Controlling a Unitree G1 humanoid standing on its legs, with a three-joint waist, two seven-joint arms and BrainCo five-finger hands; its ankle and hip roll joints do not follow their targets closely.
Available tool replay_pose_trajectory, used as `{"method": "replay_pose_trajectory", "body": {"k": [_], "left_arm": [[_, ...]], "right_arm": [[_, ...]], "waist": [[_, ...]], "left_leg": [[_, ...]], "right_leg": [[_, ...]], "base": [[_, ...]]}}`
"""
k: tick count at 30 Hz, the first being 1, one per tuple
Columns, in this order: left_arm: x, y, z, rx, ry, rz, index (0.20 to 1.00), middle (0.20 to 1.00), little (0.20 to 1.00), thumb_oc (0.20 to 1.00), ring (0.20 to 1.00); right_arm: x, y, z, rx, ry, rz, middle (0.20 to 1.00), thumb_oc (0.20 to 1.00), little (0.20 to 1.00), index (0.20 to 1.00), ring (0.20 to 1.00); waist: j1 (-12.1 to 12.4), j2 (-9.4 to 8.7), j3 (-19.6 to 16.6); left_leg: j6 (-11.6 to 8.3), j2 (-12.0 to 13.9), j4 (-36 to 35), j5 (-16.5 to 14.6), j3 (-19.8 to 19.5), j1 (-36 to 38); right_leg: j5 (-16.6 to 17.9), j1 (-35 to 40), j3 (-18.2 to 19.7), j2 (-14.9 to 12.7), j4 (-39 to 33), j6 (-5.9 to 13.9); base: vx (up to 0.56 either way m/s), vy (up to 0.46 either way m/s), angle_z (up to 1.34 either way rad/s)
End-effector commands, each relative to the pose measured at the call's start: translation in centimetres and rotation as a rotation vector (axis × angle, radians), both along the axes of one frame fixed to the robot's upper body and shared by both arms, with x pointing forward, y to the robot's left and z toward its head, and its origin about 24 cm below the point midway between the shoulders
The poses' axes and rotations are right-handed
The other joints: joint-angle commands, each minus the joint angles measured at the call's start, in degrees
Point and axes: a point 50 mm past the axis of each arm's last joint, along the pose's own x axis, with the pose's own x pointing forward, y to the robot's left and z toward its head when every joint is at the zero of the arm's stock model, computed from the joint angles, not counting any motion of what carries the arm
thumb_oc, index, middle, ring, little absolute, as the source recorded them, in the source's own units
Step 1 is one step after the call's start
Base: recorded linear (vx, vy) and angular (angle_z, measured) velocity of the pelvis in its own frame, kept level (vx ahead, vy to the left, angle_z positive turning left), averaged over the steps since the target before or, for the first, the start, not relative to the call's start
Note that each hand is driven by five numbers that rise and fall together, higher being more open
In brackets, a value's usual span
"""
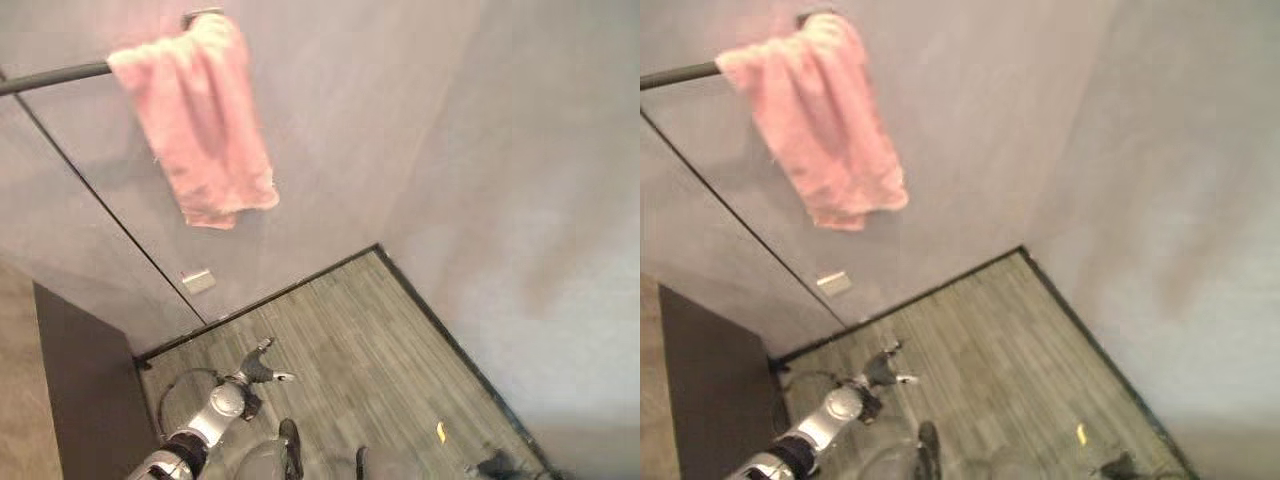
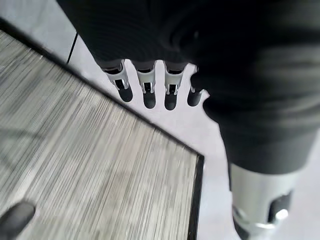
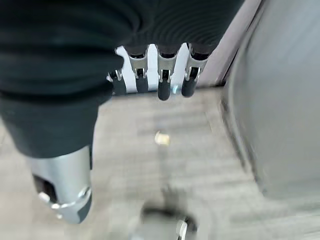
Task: Put brush and paste in cup on sink, flatten towel.
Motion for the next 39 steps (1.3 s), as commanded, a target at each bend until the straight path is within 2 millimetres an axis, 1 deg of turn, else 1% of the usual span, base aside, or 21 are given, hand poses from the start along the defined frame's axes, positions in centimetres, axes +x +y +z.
{"method": "replay_pose_trajectory", "body": {"k": [1,5,6,11,12,14,15,16,17,18,19,21,23,27,29,30,31,32,36,37,39], "left_arm": [[-0.9,-0.2,0.2,-0.041,-0.036,-0.007,1.000,1.000,1.000,1.000,1.000],[-2.1,1.0,-0.4,-0.035,-0.012,0.048,1.000,1.000,1.000,1.000,1.000],[-2.6,1.6,-0.6,-0.028,-0.007,0.071,1.000,1.000,1.000,1.000,1.000],[-3.0,1.9,-0.7,-0.019,-0.004,0.074,1.000,1.000,1.000,1.000,1.000],[-3.2,2.1,-0.8,-0.013,-0.006,0.082,1.000,1.000,1.000,1.000,1.000],[-3.4,2.3,-0.6,-0.010,-0.013,0.085,1.000,1.000,1.000,1.000,1.000],[-3.4,2.3,-0.6,-0.010,-0.013,0.085,1.000,1.000,1.000,1.000,1.000],[-3.5,2.1,-0.5,-0.019,-0.020,0.078,1.000,1.000,1.000,1.000,1.000],[-3.5,2.1,-0.5,-0.018,-0.020,0.079,1.000,1.000,1.000,1.000,1.000],[-3.7,1.9,-0.6,-0.021,-0.016,0.070,1.000,1.000,1.000,1.000,1.000],[-3.7,1.9,-0.7,-0.019,-0.014,0.068,1.000,1.000,1.000,1.000,1.000],[-3.8,1.9,-0.7,-0.023,-0.015,0.069,1.000,1.000,1.000,1.000,1.000],[-3.7,2.1,-0.5,-0.028,-0.026,0.083,1.000,1.000,1.000,1.000,1.000],[-3.4,2.6,0.1,-0.059,-0.068,0.144,1.000,1.000,1.000,1.000,1.000],[-3.3,2.7,0.3,-0.083,-0.083,0.171,1.000,1.000,1.000,1.000,1.000],[-3.3,2.8,0.3,-0.076,-0.085,0.179,1.000,1.000,1.000,1.000,1.000],[-3.4,2.7,0.2,-0.083,-0.081,0.181,1.000,1.000,1.000,1.000,1.000],[-3.7,2.8,-0.3,-0.086,-0.056,0.207,1.000,1.000,1.000,1.000,1.000],[-4.3,3.1,-0.8,-0.110,-0.035,0.259,1.000,1.000,1.000,1.000,1.000],[-4.6,3.2,-1.0,-0.114,-0.028,0.275,1.000,1.000,1.000,1.000,1.000],[-4.7,3.4,-1.0,-0.117,-0.028,0.296,1.000,1.000,1.000,1.000,1.000]], "right_arm": [[4.5,-1.4,2.0,-0.071,-0.121,0.072,1.000,1.000,1.000,1.000,1.000],[5.9,-0.8,2.8,-0.072,-0.191,0.136,1.000,1.000,1.000,1.000,1.000],[6.6,-0.6,3.5,-0.075,-0.239,0.162,1.000,1.000,1.000,1.000,1.000],[7.0,-0.4,3.7,-0.067,-0.263,0.148,1.000,1.000,1.000,1.000,1.000],[7.2,-0.2,3.6,-0.053,-0.271,0.137,1.000,1.000,1.000,1.000,1.000],[7.5,0.4,3.8,-0.038,-0.287,0.149,1.000,1.000,1.000,1.000,1.000],[7.5,0.4,3.8,-0.038,-0.286,0.149,1.000,1.000,1.000,1.000,1.000],[7.5,0.4,3.7,-0.039,-0.288,0.154,1.000,1.000,1.000,1.000,1.000],[7.5,0.5,3.7,-0.038,-0.288,0.154,1.000,1.000,1.000,1.000,1.000],[7.5,0.7,3.8,-0.023,-0.299,0.162,1.000,1.000,1.000,1.000,1.000],[7.4,0.8,3.7,-0.017,-0.302,0.162,1.000,1.000,1.000,1.000,1.000],[7.7,1.0,4.0,-0.003,-0.324,0.169,1.000,1.000,1.000,1.000,1.000],[7.9,1.2,4.1,0.005,-0.334,0.170,1.000,1.000,1.000,1.000,1.000],[8.9,1.3,4.9,0.006,-0.389,0.174,1.000,1.000,1.000,1.000,1.000],[9.2,1.1,5.2,0.006,-0.406,0.161,1.000,1.000,1.000,1.000,1.000],[9.1,1.0,5.3,0.006,-0.406,0.166,1.000,1.000,1.000,1.000,1.000],[9.1,1.0,5.2,0.008,-0.407,0.161,1.000,1.000,1.000,1.000,1.000],[9.2,0.7,5.3,0.004,-0.407,0.150,1.000,1.000,1.000,1.000,1.000],[9.0,0.5,5.3,-0.003,-0.405,0.158,1.000,1.000,1.000,1.000,1.000],[9.1,0.4,5.6,-0.010,-0.421,0.152,1.000,1.000,1.000,1.000,1.000],[9.3,0.4,5.8,-0.002,-0.438,0.139,1.000,1.000,1.000,1.000,1.000]], "waist": [[1.67,-0.24,0.95],[2.29,-0.96,0.68],[2.50,-1.27,0.35],[3.01,-1.73,-0.03],[3.44,-1.82,-0.22],[3.96,-1.70,-0.54],[3.95,-1.74,-0.50],[4.03,-1.20,-0.45],[3.99,-1.34,-0.62],[3.19,-0.47,-1.04],[3.14,-0.32,-1.25],[2.98,-0.40,-1.22],[2.81,-0.57,-0.62],[2.63,-0.94,0.46],[2.29,-1.47,0.79],[2.40,-1.84,0.58],[2.45,-2.16,0.55],[2.72,-2.28,-0.09],[3.04,-2.24,-1.69],[3.21,-2.03,-2.55],[3.42,-1.76,-3.01]], "left_leg": [[-5.01,7.48,9.15,-5.46,0.62,-0.60],[-4.46,6.89,9.31,-6.18,1.17,-0.15],[-4.23,6.62,9.02,-6.45,1.46,0.28],[-3.75,6.25,8.28,-6.56,1.79,1.22],[-3.37,6.11,7.08,-6.42,1.83,2.13],[-3.04,6.22,5.44,-5.97,2.33,3.51],[-3.04,6.18,5.25,-5.89,2.33,3.68],[-2.82,6.10,3.08,-5.23,2.08,5.09],[-2.79,5.94,2.73,-4.87,2.12,5.01],[-2.51,5.31,-0.96,-2.93,1.49,7.14],[-2.55,5.19,-1.86,-2.20,1.62,7.68],[-2.76,4.94,-4.46,-2.19,1.85,9.82],[-3.06,4.91,-5.07,-2.21,1.19,11.16],[-3.79,5.00,-5.20,-3.34,-0.29,13.78],[-4.17,4.67,-4.44,-4.46,-1.48,14.80],[-4.44,4.65,-3.99,-5.02,-2.22,15.13],[-4.61,4.92,-3.82,-5.38,-2.69,15.64],[-5.33,5.94,-4.01,-5.09,-4.31,16.08],[-6.58,7.58,-6.35,-3.64,-5.79,17.66],[-7.26,8.73,-7.59,-2.70,-6.47,18.20],[-7.83,9.69,-9.13,-1.28,-6.93,18.70]], "right_leg": [[21.49,-0.09,1.98,-4.72,-9.90,4.52],[25.03,0.70,0.65,-5.89,-11.29,5.26],[26.50,1.00,0.20,-6.52,-11.80,5.68],[29.35,1.19,-0.60,-7.65,-11.97,6.07],[31.19,1.14,-1.54,-8.24,-11.83,6.10],[32.02,1.42,-3.72,-8.80,-11.65,6.34],[32.04,1.52,-3.73,-8.82,-11.70,6.34],[30.77,1.66,-3.75,-7.22,-10.26,6.15],[30.89,1.42,-3.70,-7.36,-10.29,6.16],[24.13,-0.52,-0.76,-0.87,-7.91,4.70],[21.81,-1.09,-0.86,0.67,-8.46,4.60],[20.76,-2.09,-1.92,1.95,-12.05,4.45],[21.76,-3.71,-1.07,2.04,-14.94,4.94],[25.99,-7.23,-1.38,-0.21,-18.77,6.03],[26.51,-7.47,-1.03,-0.13,-18.96,6.43],[24.55,-6.73,-1.02,0.37,-18.67,6.01],[23.78,-6.34,-1.40,0.90,-17.84,5.63],[21.32,-5.42,-1.51,2.76,-16.65,4.70],[20.08,-2.94,-3.40,4.10,-17.69,3.78],[19.45,-2.13,-4.14,4.58,-18.39,3.44],[19.05,-1.53,-4.84,4.87,-18.83,3.22]], "base": [[0.08,0.173,0.19],[0.06,0.138,0.18],[0.05,0.119,-0.38],[0.03,0.087,0.01],[0.02,0.095,-0.21],[0.03,0.104,-0.17],[0.02,0.114,-0.26],[0.01,0.073,-0.27],[0.05,0.173,-0.22],[0.05,0.129,-0.18],[0.06,0.134,-0.07],[0.07,0.006,0.14],[0.09,-0.060,0.14],[0.14,-0.133,0.30],[0.16,-0.149,0.41],[0.15,-0.177,0.89],[0.19,-0.280,1.09],[0.13,-0.231,0.88],[0.16,-0.217,0.37],[0.11,-0.146,0.27],[0.11,-0.147,0.25]]}}
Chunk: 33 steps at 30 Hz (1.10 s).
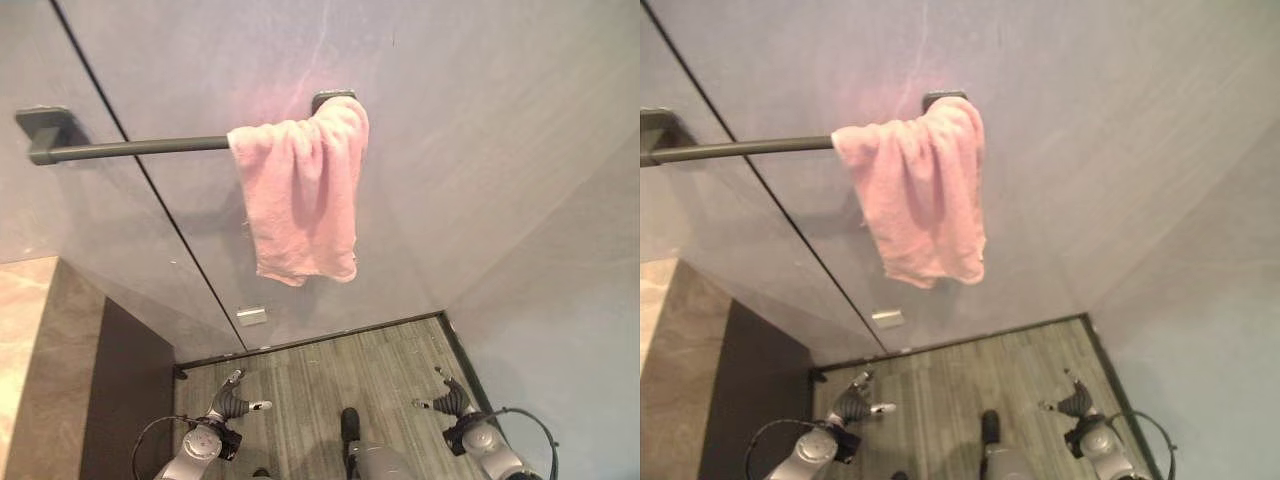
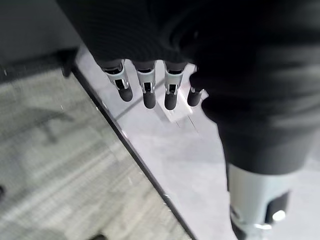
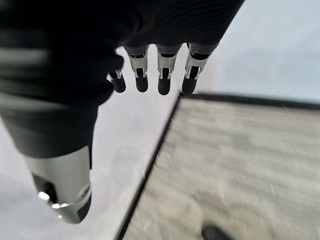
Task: Put brush and paste in cup on sink, flatten towel.
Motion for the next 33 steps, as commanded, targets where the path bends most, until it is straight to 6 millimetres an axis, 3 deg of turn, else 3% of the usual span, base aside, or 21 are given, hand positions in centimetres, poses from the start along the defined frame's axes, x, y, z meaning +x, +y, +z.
{"method": "replay_pose_trajectory", "body": {"k": [1,14,16,17,19,21,25,33], "left_arm": [[1.5,1.3,1.7,0.006,-0.106,0.047,1.000,1.000,1.000,1.000,1.000],[1.5,1.4,1.7,-0.003,-0.106,0.061,1.000,1.000,1.000,1.000,1.000],[1.8,1.2,1.8,-0.009,-0.113,0.065,1.000,1.000,1.000,1.000,1.000],[2.1,0.8,1.8,-0.016,-0.113,0.059,1.000,1.000,1.000,1.000,1.000],[2.8,0.1,2.0,-0.014,-0.127,0.032,1.000,1.000,1.000,1.000,1.000],[3.7,-0.4,2.6,-0.004,-0.156,0.002,1.000,1.000,1.000,1.000,1.000],[3.4,-0.1,2.8,0.005,-0.165,0.000,1.000,1.000,1.000,1.000,1.000],[3.2,2.1,4.3,0.040,-0.218,0.017,1.000,1.000,1.000,1.000,1.000]], "right_arm": [[0.3,-0.6,1.0,0.019,-0.089,-0.037,1.000,1.000,1.000,1.000,1.000],[0.4,-0.4,2.0,0.068,-0.154,-0.031,1.000,1.000,1.000,1.000,1.000],[0.4,-0.8,2.4,0.050,-0.168,-0.030,1.000,1.000,1.000,1.000,1.000],[0.3,-1.5,2.8,0.033,-0.182,-0.038,1.000,1.000,1.000,1.000,1.000],[0.1,-2.4,3.2,0.028,-0.203,-0.083,1.000,1.000,1.000,1.000,1.000],[0.3,-2.9,3.7,0.019,-0.226,-0.102,1.000,1.000,1.000,1.000,1.000],[1.3,-2.9,4.2,0.010,-0.255,-0.117,1.000,1.000,1.000,1.000,1.000],[5.0,-0.9,7.3,0.051,-0.413,-0.064,1.000,1.000,1.000,1.000,1.000]], "waist": [[-1.07,-1.82,-1.63],[-0.99,-0.57,-3.04],[-1.35,-0.37,-2.86],[-1.97,-0.20,-2.64],[-3.41,-0.49,-2.19],[-4.20,-0.62,-1.73],[-3.09,-0.07,-2.67],[-1.22,0.72,-4.04]], "left_leg": [[0.90,-4.30,-0.07,1.99,0.56,-0.39],[-2.76,0.68,-6.99,7.34,0.53,1.24],[-3.13,0.84,-7.16,8.23,1.11,0.81],[-3.23,1.00,-6.98,8.40,3.48,0.19],[-2.57,0.17,-4.54,9.35,8.81,-3.08],[-1.39,-0.57,-2.72,8.28,13.01,-4.68],[-0.36,-1.73,-4.56,6.54,13.30,-2.84],[0.18,-1.58,-8.94,7.57,14.25,0.39]], "right_leg": [[-1.00,-0.18,2.67,-4.71,3.47,6.05],[-4.07,2.47,-4.01,-4.86,3.99,5.28],[-4.35,3.01,-5.37,-5.38,4.02,5.28],[-4.58,3.66,-6.28,-5.92,3.95,5.37],[-4.28,4.02,-7.71,-7.45,3.80,5.53],[-4.00,3.77,-8.45,-8.24,3.83,5.49],[-3.50,4.10,-7.14,-8.20,3.00,5.82],[-2.55,4.29,-4.84,-8.10,1.33,6.16]], "base": [[0.06,-0.088,0.32],[0.05,-0.046,0.26],[0.04,-0.005,0.11],[0.01,0.024,0.26],[-0.04,0.031,0.68],[-0.06,0.012,1.12],[0.02,0.019,0.07],[-0.01,0.026,-0.21]]}}
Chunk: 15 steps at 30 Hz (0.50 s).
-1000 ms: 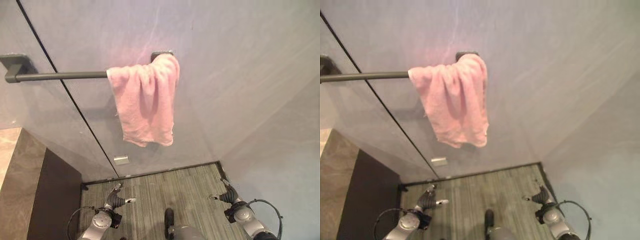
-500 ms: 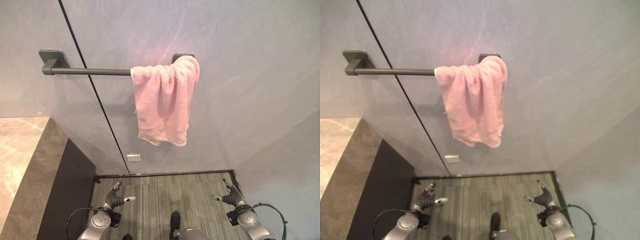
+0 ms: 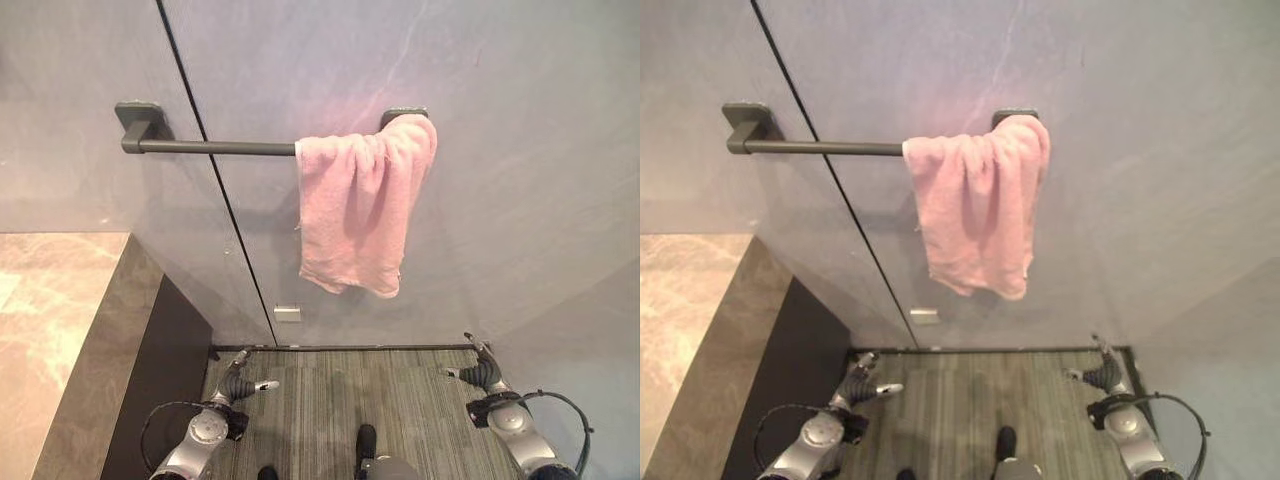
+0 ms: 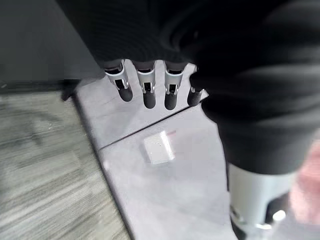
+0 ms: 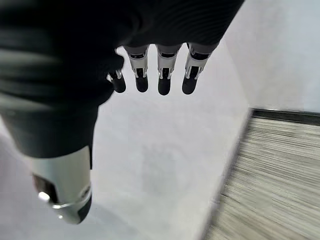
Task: Put brush and paste in cup on sink, flatten towel.
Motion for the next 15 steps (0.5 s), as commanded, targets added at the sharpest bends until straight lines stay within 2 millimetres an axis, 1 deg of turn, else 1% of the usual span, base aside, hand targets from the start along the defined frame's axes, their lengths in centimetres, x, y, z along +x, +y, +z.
{"method": "replay_pose_trajectory", "body": {"k": [1,5,6,7,8,9,11,14,15], "left_arm": [[1.3,2.3,2.2,0.060,-0.100,0.018,1.000,1.000,1.000,1.000,1.000],[2.1,3.0,4.4,0.086,-0.194,0.008,1.000,1.000,1.000,1.000,1.000],[2.1,3.1,4.4,0.087,-0.193,0.009,1.000,1.000,1.000,1.000,1.000],[2.5,3.2,5.9,0.086,-0.255,-0.006,1.000,1.000,1.000,1.000,1.000],[3.0,3.5,7.6,0.122,-0.321,-0.031,1.000,1.000,1.000,1.000,1.000],[3.0,3.6,7.6,0.123,-0.320,-0.030,1.000,1.000,1.000,1.000,1.000],[3.4,3.8,9.3,0.147,-0.383,-0.044,1.000,1.000,1.000,1.000,1.000],[3.9,3.9,11.1,0.159,-0.454,-0.060,1.000,1.000,1.000,1.000,1.000],[4.1,3.9,12.0,0.164,-0.490,-0.070,1.000,1.000,1.000,1.000,1.000]], "right_arm": [[2.5,1.0,2.1,0.042,-0.124,0.000,1.000,1.000,1.000,1.000,1.000],[3.5,1.3,4.0,0.052,-0.200,0.027,1.000,1.000,1.000,1.000,1.000],[3.5,1.3,4.0,0.052,-0.199,0.027,1.000,1.000,1.000,1.000,1.000],[3.9,1.3,5.0,0.054,-0.235,0.039,1.000,1.000,1.000,1.000,1.000],[4.4,1.5,6.1,0.028,-0.269,0.073,1.000,1.000,1.000,1.000,1.000],[4.4,1.5,6.1,0.029,-0.269,0.073,1.000,1.000,1.000,1.000,1.000],[4.9,1.7,7.4,0.001,-0.308,0.109,1.000,1.000,1.000,1.000,1.000],[5.2,1.8,8.5,-0.009,-0.332,0.143,1.000,1.000,1.000,1.000,1.000],[5.3,1.7,8.8,-0.014,-0.341,0.149,1.000,1.000,1.000,1.000,1.000]], "waist": [[1.40,-3.12,-1.56],[1.59,-2.91,-1.87],[1.68,-2.93,-1.84],[1.60,-2.84,-1.95],[1.64,-2.79,-2.08],[1.70,-2.81,-2.06],[1.66,-2.94,-2.06],[1.47,-3.12,-2.36],[1.41,-3.19,-2.50]], "left_leg": [[-0.95,-0.11,-0.05,1.70,-0.95,0.37],[-0.97,0.00,-0.64,1.43,-0.07,1.48],[-0.97,0.01,-0.65,1.40,0.06,1.59],[-0.90,0.04,-0.60,1.15,0.64,1.88],[-0.95,0.15,-0.65,0.97,1.41,2.27],[-0.95,0.16,-0.65,0.94,1.51,2.33],[-1.00,0.29,-0.75,0.79,2.29,2.80],[-1.15,0.56,-0.89,0.72,3.26,3.23],[-1.21,0.65,-1.01,0.70,3.41,3.28]], "right_leg": [[-1.70,1.15,5.74,-2.68,3.41,4.61],[-0.67,1.59,6.56,-2.58,1.74,4.96],[-0.59,1.67,6.68,-2.54,1.64,4.97],[-0.10,1.52,7.46,-2.49,1.10,5.15],[0.40,1.35,8.21,-2.42,0.47,5.25],[0.44,1.37,8.31,-2.39,0.43,5.26],[0.85,1.29,9.08,-2.18,-0.01,5.51],[1.37,1.05,9.85,-1.89,-0.51,5.79],[1.51,1.01,9.95,-1.86,-0.80,5.88]], "base": [[-0.01,0.015,-0.05],[-0.01,0.016,-0.09],[-0.02,0.022,-0.11],[-0.03,0.034,-0.13],[-0.03,0.033,-0.32],[-0.01,0.024,-0.46],[-0.01,0.010,-0.31],[-0.01,0.006,-0.14],[-0.01,0.007,-0.17]]}}
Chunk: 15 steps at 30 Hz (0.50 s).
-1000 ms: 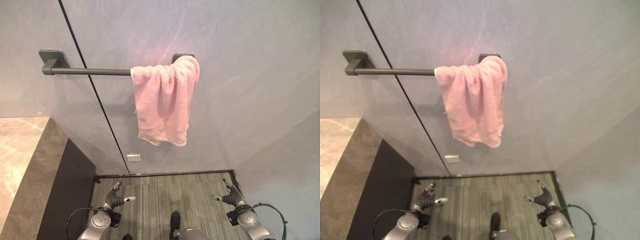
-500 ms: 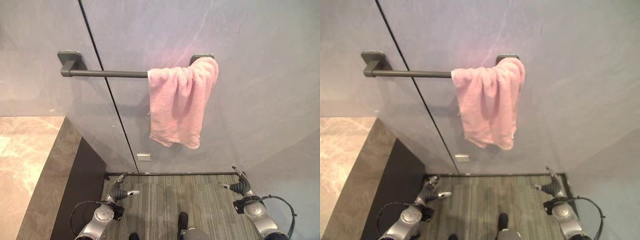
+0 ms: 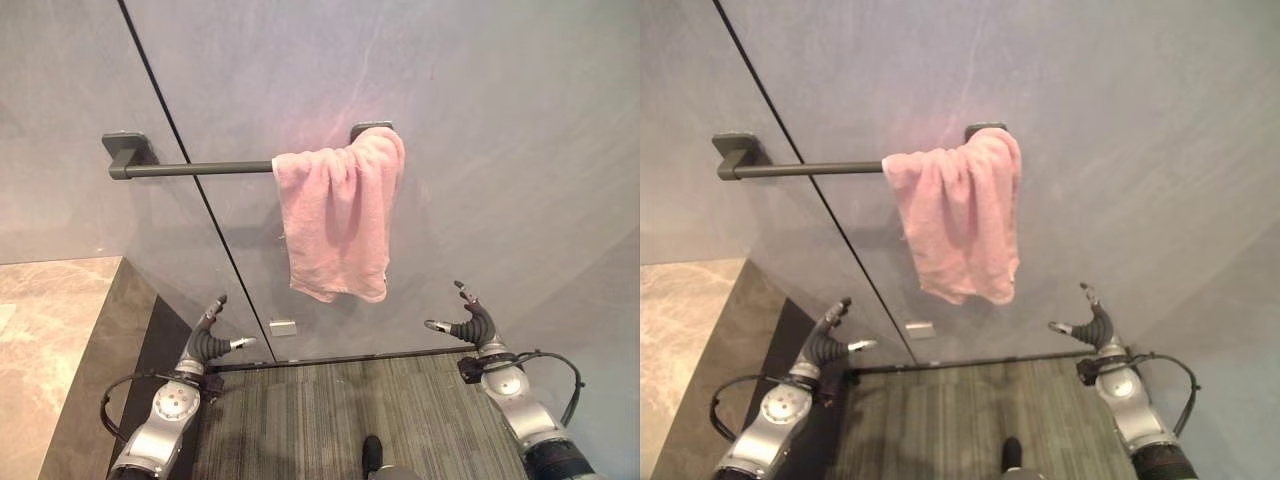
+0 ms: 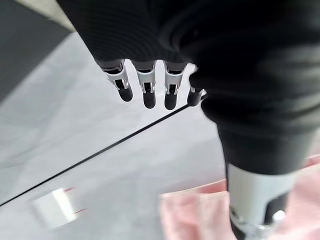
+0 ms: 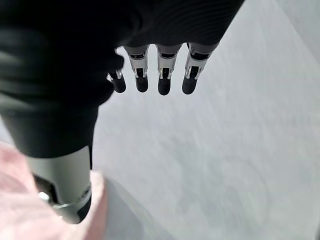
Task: Put brush and paste in cup on sink, flatten towel.
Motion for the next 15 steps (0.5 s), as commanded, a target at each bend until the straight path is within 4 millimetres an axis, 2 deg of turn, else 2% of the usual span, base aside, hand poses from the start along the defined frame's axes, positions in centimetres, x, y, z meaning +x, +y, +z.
{"method": "replay_pose_trajectory", "body": {"k": [1,3,4,5,8,15], "left_arm": [[0.9,1.3,3.3,0.110,-0.125,-0.048,1.000,1.000,1.000,1.000,1.000],[1.6,0.9,5.5,0.109,-0.212,-0.085,1.000,1.000,1.000,1.000,1.000],[1.6,0.9,5.6,0.109,-0.213,-0.084,1.000,1.000,1.000,1.000,1.000],[2.0,0.6,7.0,0.107,-0.267,-0.108,1.000,1.000,1.000,1.000,1.000],[2.6,0.1,8.5,0.080,-0.327,-0.131,1.000,1.000,1.000,1.000,1.000],[3.6,-0.9,9.7,0.071,-0.361,-0.180,1.000,1.000,1.000,1.000,1.000]], "right_arm": [[2.1,0.4,2.9,-0.002,-0.118,0.040,1.000,1.000,1.000,1.000,1.000],[2.8,0.7,3.7,0.012,-0.141,0.055,1.000,1.000,1.000,1.000,1.000],[2.8,0.7,3.8,0.013,-0.142,0.056,1.000,1.000,1.000,1.000,1.000],[3.5,1.2,4.3,0.036,-0.150,0.082,1.000,1.000,1.000,1.000,1.000],[4.6,2.3,5.1,0.080,-0.148,0.137,1.000,1.000,1.000,1.000,1.000],[7.0,3.9,6.8,0.119,-0.122,0.240,1.000,1.000,1.000,1.000,1.000]], "waist": [[0.18,-4.07,-1.29],[0.18,-4.40,-1.49],[0.23,-4.42,-1.48],[0.29,-4.66,-1.63],[0.70,-5.06,-1.75],[1.30,-5.82,-1.64]], "left_leg": [[-1.54,0.59,0.16,0.90,-0.74,-0.50],[-1.80,0.94,0.08,0.92,-0.20,-0.55],[-1.80,0.94,0.08,0.92,-0.12,-0.58],[-1.96,1.21,0.08,0.89,0.46,-0.67],[-2.20,1.45,0.08,1.02,0.88,-0.48],[-2.51,1.67,0.08,1.08,0.78,-0.31]], "right_leg": [[0.14,-0.18,5.14,-3.29,0.78,5.79],[0.82,-0.50,5.60,-3.02,0.02,6.14],[0.84,-0.57,5.69,-3.01,0.04,6.14],[1.13,-1.06,6.03,-2.84,-0.15,6.28],[1.29,-1.22,6.34,-2.58,-0.15,6.38],[1.24,-1.02,6.12,-2.57,-0.15,6.30]], "base": [[-0.02,0.000,-0.21],[-0.03,-0.009,-0.16],[-0.04,-0.007,-0.12],[-0.02,-0.002,-0.12],[-0.01,-0.004,-0.16],[0.00,-0.002,-0.02]]}}
